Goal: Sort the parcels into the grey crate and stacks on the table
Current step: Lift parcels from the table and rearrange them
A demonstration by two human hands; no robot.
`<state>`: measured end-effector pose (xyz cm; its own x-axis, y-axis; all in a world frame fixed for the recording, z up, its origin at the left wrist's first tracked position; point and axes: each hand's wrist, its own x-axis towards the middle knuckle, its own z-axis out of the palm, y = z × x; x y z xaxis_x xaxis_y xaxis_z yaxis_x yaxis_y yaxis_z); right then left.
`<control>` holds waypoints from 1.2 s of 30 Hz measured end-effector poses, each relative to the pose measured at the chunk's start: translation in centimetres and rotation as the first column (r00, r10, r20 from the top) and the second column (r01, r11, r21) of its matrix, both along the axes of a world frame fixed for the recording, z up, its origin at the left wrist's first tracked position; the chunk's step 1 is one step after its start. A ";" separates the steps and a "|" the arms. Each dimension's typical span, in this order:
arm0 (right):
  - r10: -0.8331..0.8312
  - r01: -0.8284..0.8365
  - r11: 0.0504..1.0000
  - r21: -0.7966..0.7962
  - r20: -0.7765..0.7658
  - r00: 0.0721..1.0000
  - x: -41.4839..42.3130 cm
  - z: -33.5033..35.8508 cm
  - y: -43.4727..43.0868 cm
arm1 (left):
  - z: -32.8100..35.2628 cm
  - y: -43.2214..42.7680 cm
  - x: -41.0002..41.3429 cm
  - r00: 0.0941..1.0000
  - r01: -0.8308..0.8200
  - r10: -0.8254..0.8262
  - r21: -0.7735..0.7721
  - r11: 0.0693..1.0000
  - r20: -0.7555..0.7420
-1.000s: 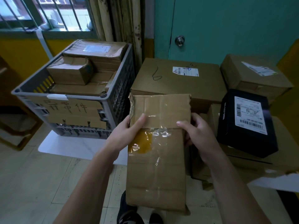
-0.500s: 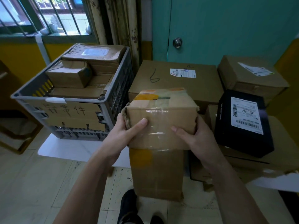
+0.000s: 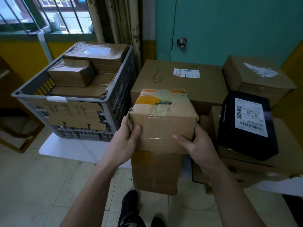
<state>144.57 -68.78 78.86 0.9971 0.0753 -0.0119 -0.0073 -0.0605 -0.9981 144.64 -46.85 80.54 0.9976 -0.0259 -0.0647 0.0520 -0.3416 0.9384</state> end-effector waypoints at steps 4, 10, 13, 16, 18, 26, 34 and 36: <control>-0.012 0.012 1.000 0.000 -0.002 1.000 0.0 -0.1 0.0 | -0.2 0.2 -0.2 1.000 -0.018 0.016 0.074 0.997 0.026; -0.007 0.008 0.998 -0.064 0.021 1.000 -0.4 -0.3 0.8 | -1.4 -0.7 -0.3 0.963 -0.244 0.217 0.170 0.955 0.159; -0.010 0.010 0.999 -0.050 0.010 1.000 -0.5 -0.3 0.7 | -1.9 -0.4 -0.7 0.977 -0.193 0.180 0.121 0.974 0.114; -0.008 0.007 0.999 -0.035 -0.005 1.000 -0.5 -0.3 0.5 | -2.5 -0.4 -1.2 0.991 -0.118 0.113 0.072 0.990 0.064; 0.000 0.000 0.999 -0.035 -0.011 1.000 -0.6 -0.4 0.7 | -2.6 -0.5 -1.5 0.982 -0.170 0.165 0.051 0.984 0.097; 0.001 -0.004 0.999 -0.044 -0.063 0.998 -1.1 -0.5 0.6 | -2.6 0.4 -2.2 0.984 -0.142 0.130 0.093 0.985 0.124; -0.012 0.012 1.000 0.002 -0.122 0.992 -1.5 0.5 1.0 | -2.0 0.9 -1.8 0.976 -0.158 0.130 0.157 0.975 0.173; -0.076 0.093 0.992 0.090 -0.173 0.982 -1.6 1.4 1.7 | -2.0 0.7 -1.6 0.962 -0.195 0.137 0.245 0.950 0.234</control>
